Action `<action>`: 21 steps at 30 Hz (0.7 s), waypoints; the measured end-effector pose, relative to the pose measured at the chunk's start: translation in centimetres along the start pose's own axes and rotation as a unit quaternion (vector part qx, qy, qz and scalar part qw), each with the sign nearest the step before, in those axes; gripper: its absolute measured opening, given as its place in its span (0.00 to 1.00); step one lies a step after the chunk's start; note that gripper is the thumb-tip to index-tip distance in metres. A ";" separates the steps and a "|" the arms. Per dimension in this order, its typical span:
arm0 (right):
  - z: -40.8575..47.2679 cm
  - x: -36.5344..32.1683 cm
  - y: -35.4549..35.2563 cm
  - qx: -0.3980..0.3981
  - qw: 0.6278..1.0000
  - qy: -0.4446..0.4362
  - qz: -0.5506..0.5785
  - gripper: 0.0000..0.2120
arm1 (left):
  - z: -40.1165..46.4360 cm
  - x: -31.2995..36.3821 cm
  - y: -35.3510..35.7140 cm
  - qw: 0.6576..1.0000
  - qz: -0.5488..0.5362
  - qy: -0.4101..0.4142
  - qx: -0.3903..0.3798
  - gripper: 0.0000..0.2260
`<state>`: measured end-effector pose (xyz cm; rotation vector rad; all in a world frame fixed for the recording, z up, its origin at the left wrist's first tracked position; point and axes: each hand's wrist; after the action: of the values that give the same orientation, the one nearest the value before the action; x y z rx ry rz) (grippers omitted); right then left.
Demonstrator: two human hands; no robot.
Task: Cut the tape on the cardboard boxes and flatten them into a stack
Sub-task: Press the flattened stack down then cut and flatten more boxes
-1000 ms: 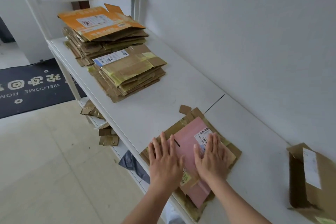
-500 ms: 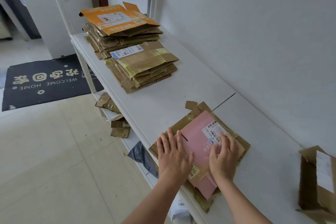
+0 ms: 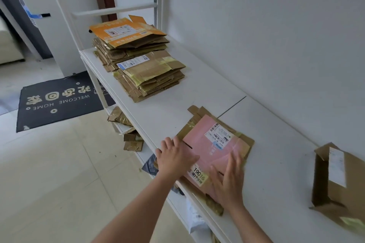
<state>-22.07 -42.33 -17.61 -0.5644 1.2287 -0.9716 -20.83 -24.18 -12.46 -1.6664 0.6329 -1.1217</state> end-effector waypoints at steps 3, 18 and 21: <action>-1.3 -1.3 -1.9 0.056 0.980 0.185 0.051 0.56 | -0.3 -1.3 -1.3 0.986 -0.086 -0.117 -0.079 0.37; 2.0 -6.2 -8.6 0.086 0.891 0.291 0.336 0.21 | -0.7 -1.6 -9.5 0.929 -0.363 -0.065 -0.030 0.17; 3.6 -9.6 -8.5 0.140 0.886 0.279 0.342 0.25 | 1.6 -3.2 -12.3 0.919 -0.386 -0.047 -0.064 0.20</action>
<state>-21.56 -38.90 -4.80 0.4104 1.5985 -0.6858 -22.01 -16.32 -2.49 -2.1469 -0.0504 -1.5493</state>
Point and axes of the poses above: each hand's wrist, its own z-axis towards the middle knuckle, its own y-axis out of the palm, x = y × z, and after that the axes turned 15 degrees about x, right-handed
